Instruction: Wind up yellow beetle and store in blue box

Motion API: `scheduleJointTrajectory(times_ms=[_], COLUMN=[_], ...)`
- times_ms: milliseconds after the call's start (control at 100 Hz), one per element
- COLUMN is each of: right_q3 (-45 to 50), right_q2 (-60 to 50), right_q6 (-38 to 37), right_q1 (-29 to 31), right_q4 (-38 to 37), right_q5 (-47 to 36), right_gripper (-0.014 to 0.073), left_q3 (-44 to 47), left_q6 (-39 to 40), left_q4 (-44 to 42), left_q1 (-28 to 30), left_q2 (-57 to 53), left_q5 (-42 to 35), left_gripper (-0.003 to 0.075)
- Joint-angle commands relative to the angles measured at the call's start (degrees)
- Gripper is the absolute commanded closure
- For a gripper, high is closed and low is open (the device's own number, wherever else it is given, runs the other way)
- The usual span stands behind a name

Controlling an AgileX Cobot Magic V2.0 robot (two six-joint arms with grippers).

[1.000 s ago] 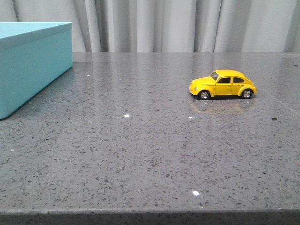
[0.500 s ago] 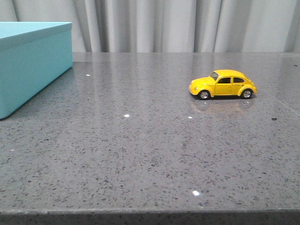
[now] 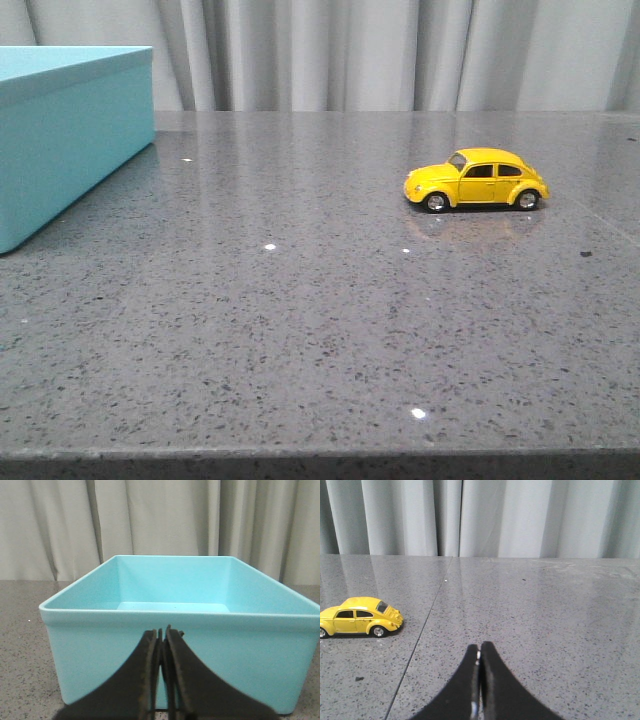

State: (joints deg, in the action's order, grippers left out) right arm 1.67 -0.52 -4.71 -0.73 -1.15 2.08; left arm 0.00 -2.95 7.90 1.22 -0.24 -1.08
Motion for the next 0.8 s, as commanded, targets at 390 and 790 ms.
scheduleJointTrajectory(times_ms=[390,790], right_q3=[-16.5,-24.8], right_q2=[12.5,24.7], right_q6=[0.0,0.0], right_q1=[0.1,0.1], right_q4=[0.2,0.2], right_q5=[4.7,8.6], right_gripper=[0.0661,0.0474], left_q3=[-11.7,-24.7], left_q6=[0.7,0.2], left_q4=[3.2,3.0], left_q1=[0.1,0.1], left_q2=[9.1,24.3], left_q5=[2.4,2.7], left_gripper=[0.0739,0.0355])
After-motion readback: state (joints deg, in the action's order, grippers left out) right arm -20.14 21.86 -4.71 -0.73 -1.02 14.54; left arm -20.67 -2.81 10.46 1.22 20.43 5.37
